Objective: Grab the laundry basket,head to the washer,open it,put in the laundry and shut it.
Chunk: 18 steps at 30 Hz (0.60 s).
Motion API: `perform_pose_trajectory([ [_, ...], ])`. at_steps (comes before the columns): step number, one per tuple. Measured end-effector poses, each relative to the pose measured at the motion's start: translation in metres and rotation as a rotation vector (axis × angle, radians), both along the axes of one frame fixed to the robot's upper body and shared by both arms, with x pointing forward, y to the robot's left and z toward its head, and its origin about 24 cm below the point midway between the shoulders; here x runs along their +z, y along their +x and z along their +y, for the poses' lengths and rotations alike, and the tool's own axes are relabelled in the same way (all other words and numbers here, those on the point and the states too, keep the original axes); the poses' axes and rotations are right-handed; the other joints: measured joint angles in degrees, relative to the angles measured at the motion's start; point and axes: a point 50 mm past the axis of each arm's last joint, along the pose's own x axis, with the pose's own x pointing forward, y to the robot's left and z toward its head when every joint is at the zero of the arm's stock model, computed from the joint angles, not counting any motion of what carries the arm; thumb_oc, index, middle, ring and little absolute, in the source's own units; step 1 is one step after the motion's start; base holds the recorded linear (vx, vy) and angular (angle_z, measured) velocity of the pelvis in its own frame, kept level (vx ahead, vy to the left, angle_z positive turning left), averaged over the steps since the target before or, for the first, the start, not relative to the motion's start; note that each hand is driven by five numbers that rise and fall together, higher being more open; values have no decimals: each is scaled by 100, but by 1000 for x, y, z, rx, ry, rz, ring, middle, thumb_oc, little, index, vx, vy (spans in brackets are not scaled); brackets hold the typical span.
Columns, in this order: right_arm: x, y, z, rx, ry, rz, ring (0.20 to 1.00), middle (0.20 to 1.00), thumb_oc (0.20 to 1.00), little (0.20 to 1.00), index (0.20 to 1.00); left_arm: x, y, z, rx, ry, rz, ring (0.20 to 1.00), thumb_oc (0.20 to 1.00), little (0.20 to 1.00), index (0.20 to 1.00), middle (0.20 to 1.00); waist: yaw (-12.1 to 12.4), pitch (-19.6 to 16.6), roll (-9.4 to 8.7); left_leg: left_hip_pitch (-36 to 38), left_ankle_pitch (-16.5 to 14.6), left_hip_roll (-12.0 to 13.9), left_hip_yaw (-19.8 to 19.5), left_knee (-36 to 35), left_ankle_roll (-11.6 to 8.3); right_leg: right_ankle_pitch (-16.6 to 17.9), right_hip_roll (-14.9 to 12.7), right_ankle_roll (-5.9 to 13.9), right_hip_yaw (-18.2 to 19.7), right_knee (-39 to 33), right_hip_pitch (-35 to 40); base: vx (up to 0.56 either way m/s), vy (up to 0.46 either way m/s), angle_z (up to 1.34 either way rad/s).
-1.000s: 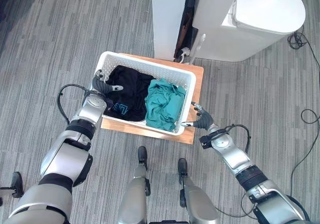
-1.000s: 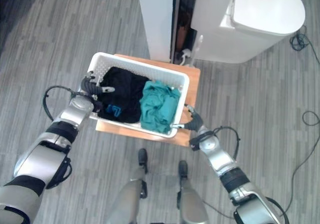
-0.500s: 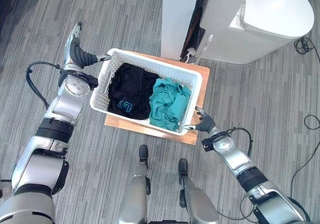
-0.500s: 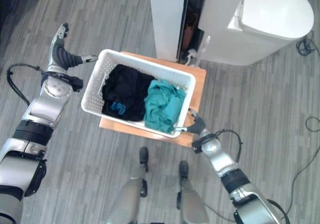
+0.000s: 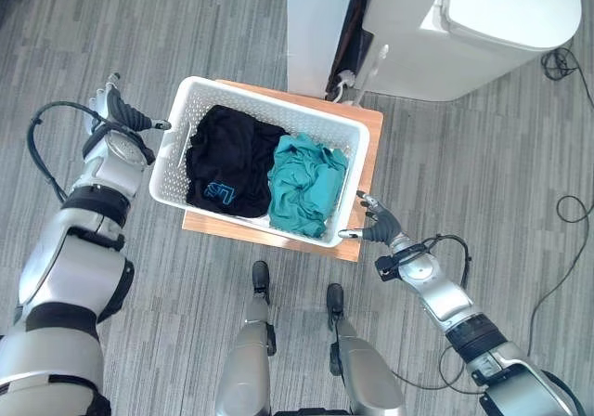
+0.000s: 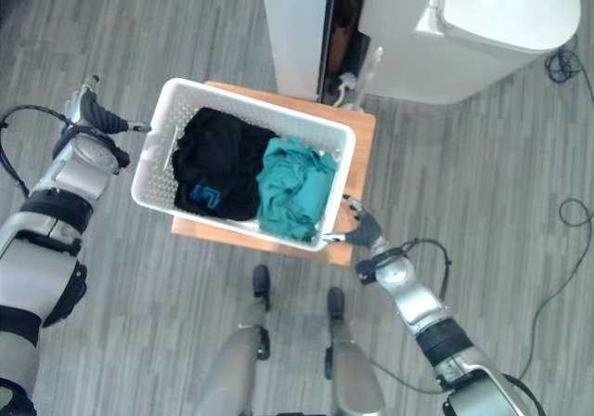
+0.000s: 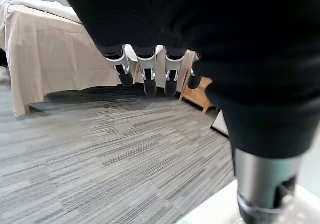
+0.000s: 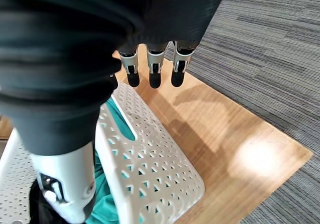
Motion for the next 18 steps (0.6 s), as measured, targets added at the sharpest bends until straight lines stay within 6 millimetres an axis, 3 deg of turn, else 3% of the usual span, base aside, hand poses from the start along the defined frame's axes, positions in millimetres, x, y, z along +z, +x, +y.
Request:
perform_pose_trajectory([
  [5,5,-1,0,19,-9,-26,1000,1000,1000,1000,1000,0,0,3,5,19,23,1000,1000,1000,1000,1000,-45,3,-5,-9,0,5,8,0,0,0,2,0,10,4,-20,1,1,-1],
  [11,18,-5,5,66,37,-84,1000,1000,1000,1000,1000,-14,-8,23,87,-20,97,1000,1000,1000,1000,1000,-101,67,-123,-106,6,21,27,0,-8,0,15,0,42,46,-153,3,1,-1],
  [15,31,-7,7,94,42,-134,1000,1000,1000,1000,1000,-14,-8,24,89,-20,100,1000,1000,1000,1000,1000,-124,73,-133,-212,10,22,28,0,-10,0,13,0,45,72,-271,0,0,0],
  [18,30,-7,6,93,54,-126,1000,1000,1000,1000,1000,-16,-6,20,76,-22,107,1000,1000,1000,1000,1000,-144,82,-150,-222,13,16,31,0,-6,0,7,0,47,75,-284,0,0,0],
])
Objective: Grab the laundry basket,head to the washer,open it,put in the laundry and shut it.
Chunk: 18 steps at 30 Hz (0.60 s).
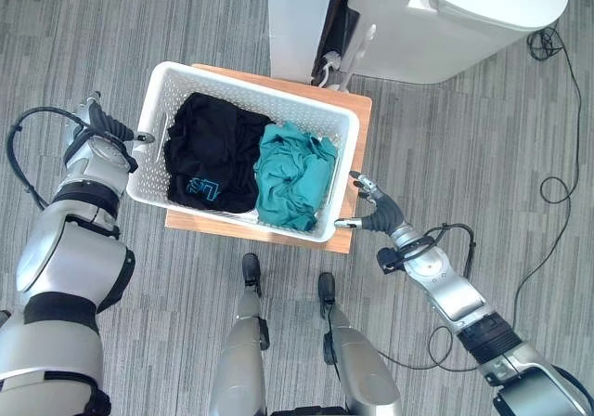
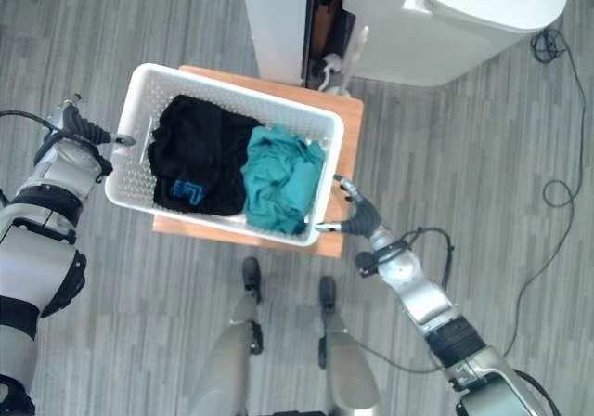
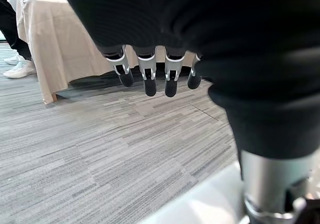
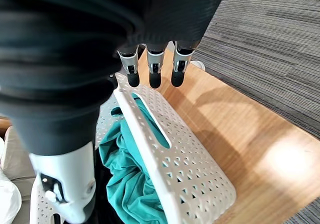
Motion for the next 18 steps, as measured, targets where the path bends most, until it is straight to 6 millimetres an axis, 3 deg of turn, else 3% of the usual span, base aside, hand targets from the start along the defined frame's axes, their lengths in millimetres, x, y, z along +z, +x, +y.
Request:
perform_pose_trajectory([
  [5,-1,-1,0,2,19,3,1000,1000,1000,1000,1000,-1,9,-22,-78,-1,-13,1000,1000,1000,1000,1000,-14,3,0,-26,0,0,8,0,0,0,0,1,11,1,-34,0,0,0],
  [10,0,-1,-1,-4,21,1,1000,1000,1000,1000,1000,-1,12,-29,-105,23,-4,1000,1000,1000,1000,1000,-13,27,0,-96,3,-1,11,1,-2,1,-3,1,16,9,-108,0,0,0],
  [18,21,9,2,-9,22,-78,1000,1000,1000,1000,1000,10,16,-37,-112,36,-29,1000,1000,1000,1000,1000,-3,56,-10,-303,4,2,10,48,-1,-4,-4,7,26,103,-355,-4,4,-1],
])
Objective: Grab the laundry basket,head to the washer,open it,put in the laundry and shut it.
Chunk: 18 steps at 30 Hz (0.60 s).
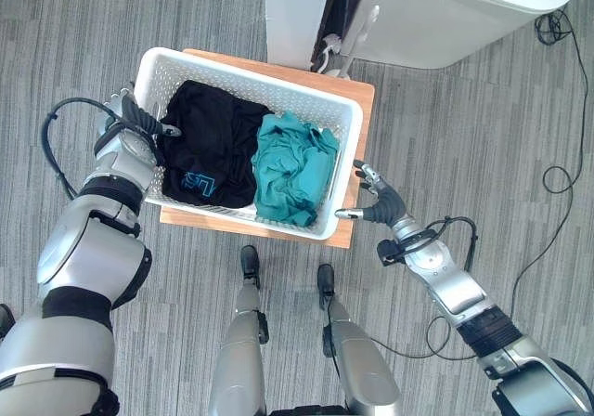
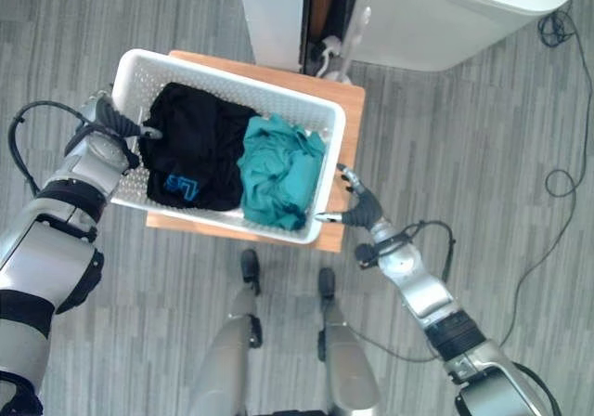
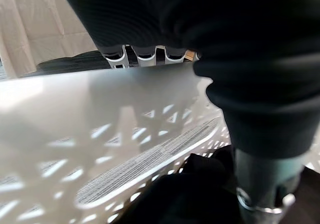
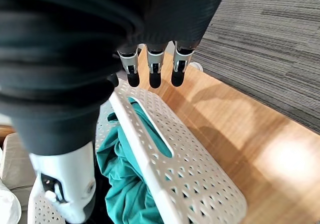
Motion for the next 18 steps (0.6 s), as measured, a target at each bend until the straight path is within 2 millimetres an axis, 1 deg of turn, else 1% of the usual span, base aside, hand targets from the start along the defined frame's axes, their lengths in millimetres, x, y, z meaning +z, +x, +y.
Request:
perform_pose_trajectory([
  [1,3,1,1,-3,0,-11,1000,1000,1000,1000,1000,3,0,0,2,3,-4,1000,1000,1000,1000,1000,-1,0,0,-44,0,0,1,23,0,0,-1,0,1,14,-41,-7,9,-4],
  [2,13,7,3,-13,-5,-35,1000,1000,1000,1000,1000,5,1,0,8,24,1,1000,1000,1000,1000,1000,-1,1,0,-92,0,7,-1,54,0,0,6,1,9,60,-100,-22,38,-3],
  [4,16,8,4,-7,-6,-45,1000,1000,1000,1000,1000,5,1,-1,7,26,1,1000,1000,1000,1000,1000,5,1,-1,-95,0,9,-1,54,0,0,9,1,9,68,-109,-3,53,-2],
  [5,21,18,12,-11,-44,-41,1000,1000,1000,1000,1000,6,2,-3,1,30,2,1000,1000,1000,1000,1000,25,1,-1,-107,6,2,0,58,8,0,0,1,13,87,-131,0,0,0],
  [6,23,21,15,-14,-54,-37,1000,1000,1000,1000,1000,6,2,-5,-5,30,2,1000,1000,1000,1000,1000,35,1,0,-115,13,-3,-1,58,16,1,-3,2,11,94,-134,0,0,0],
  [8,26,34,13,-52,-94,-27,1000,1000,1000,1000,1000,8,4,-10,-8,41,6,1000,1000,1000,1000,1000,71,0,-1,-143,15,-9,-21,85,19,3,-9,5,0,104,-148,9,17,4],
  [12,36,47,8,-111,-138,-27,1000,1000,1000,1000,1000,7,7,-20,-29,42,12,1000,1000,1000,1000,1000,164,0,-1,-181,14,-17,-52,150,19,-1,-9,8,-8,163,-169,3,16,1],
  [17,38,53,8,-156,-178,-21,1000,1000,1000,1000,1000,5,8,-25,-37,24,18,1000,1000,1000,1000,1000,175,0,-1,-188,17,-26,-74,183,24,-7,-12,15,-19,209,-172,11,30,1],
  [18,35,55,10,-160,-166,-8,1000,1000,1000,1000,1000,3,9,-30,-48,15,21,1000,1000,1000,1000,1000,185,0,-2,-202,17,-43,-83,207,23,-9,-12,18,-28,219,-171,-11,45,5],
])
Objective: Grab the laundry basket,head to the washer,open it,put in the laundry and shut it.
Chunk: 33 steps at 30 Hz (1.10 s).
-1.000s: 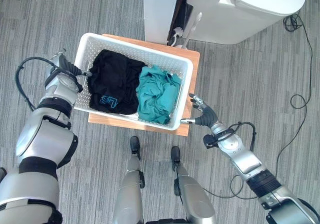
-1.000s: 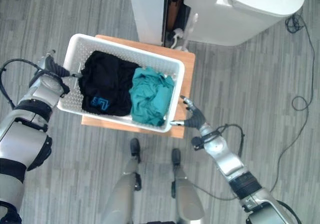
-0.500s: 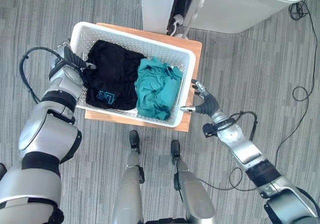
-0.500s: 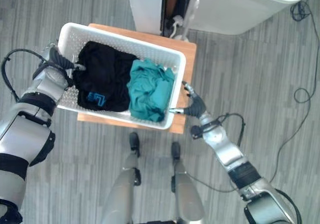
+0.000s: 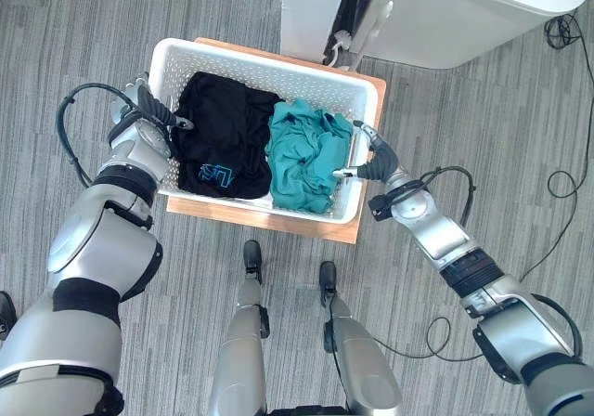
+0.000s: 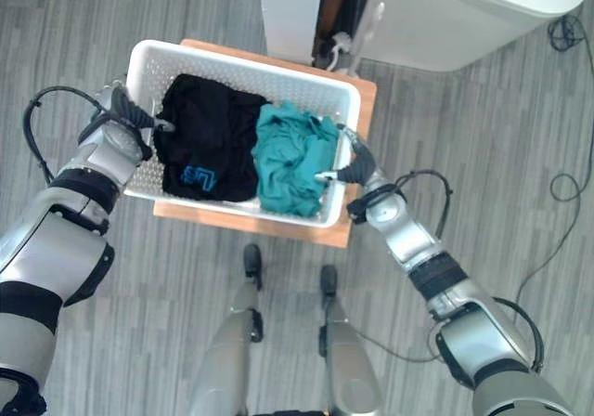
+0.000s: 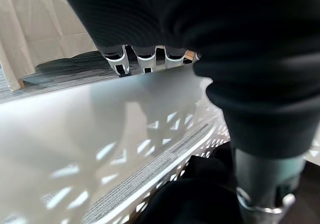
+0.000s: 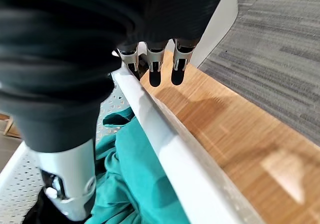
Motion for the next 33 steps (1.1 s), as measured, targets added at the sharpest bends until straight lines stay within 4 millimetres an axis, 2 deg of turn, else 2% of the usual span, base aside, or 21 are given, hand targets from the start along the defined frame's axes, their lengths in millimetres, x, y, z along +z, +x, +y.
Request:
perform_pose_trajectory([
  [5,4,15,-2,-115,59,3,1000,1000,1000,1000,1000,-4,2,-13,-46,-13,-4,1000,1000,1000,1000,1000,48,-13,-18,-134,-1,-8,-148,151,-1,-52,-4,17,-122,201,-101,-1,64,10],
  [9,9,27,-8,-206,141,28,1000,1000,1000,1000,1000,-16,3,-26,-89,-57,11,1000,1000,1000,1000,1000,125,-61,-19,-185,-24,-50,-190,227,-26,-95,-54,51,-125,379,-188,-7,76,4],
  [14,13,26,-22,-237,163,29,1000,1000,1000,1000,1000,-23,2,-34,-156,-58,-4,1000,1000,1000,1000,1000,207,-70,-21,-223,-30,-162,-186,254,-15,-201,-182,107,-109,666,-367,-2,105,0],
  [15,13,25,-24,-235,163,29,1000,1000,1000,1000,1000,-23,2,-36,-167,-59,-9,1000,1000,1000,1000,1000,221,-70,-21,-254,-46,-183,-178,289,8,-212,-202,117,-108,701,-395,-16,206,-15],
  [16,16,22,-33,-228,158,31,1000,1000,1000,1000,1000,-26,1,-38,-181,-59,-8,1000,1000,1000,1000,1000,310,-79,-37,-299,-138,-211,-44,420,133,-244,-259,150,26,814,-510,-10,169,-25],
  [19,24,19,-36,-176,114,22,1000,1000,1000,1000,1000,-33,-1,-32,-164,-60,9,1000,1000,1000,1000,1000,358,-81,-42,-282,-237,-257,202,611,277,-268,-325,200,199,928,-552,-1,106,-33],
  [20,34,16,-38,-147,94,-3,1000,1000,1000,1000,1000,-34,-1,-29,-151,-59,16,1000,1000,1000,1000,1000,322,-81,-42,-280,-261,-271,231,647,304,-260,-361,213,217,927,-545,-9,127,-18],
  [23,47,13,-39,-118,78,-41,1000,1000,1000,1000,1000,-35,-1,-25,-141,-53,18,1000,1000,1000,1000,1000,310,-73,-57,-280,-280,-270,266,676,328,-258,-363,216,256,953,-589,-3,83,-7],
  [26,62,6,-32,-32,53,-91,1000,1000,1000,1000,1000,-41,-6,-8,-96,-42,49,1000,1000,1000,1000,1000,258,-39,-114,-288,-454,-253,423,930,367,-260,-383,214,387,1000,-580,7,58,-22],
  [33,63,0,-36,19,56,-101,1000,1000,1000,1000,1000,-36,-5,-5,-103,-40,31,1000,1000,1000,1000,1000,241,14,-216,-359,-576,-247,516,1102,380,-307,-402,173,489,1042,-666,5,17,-7],
])
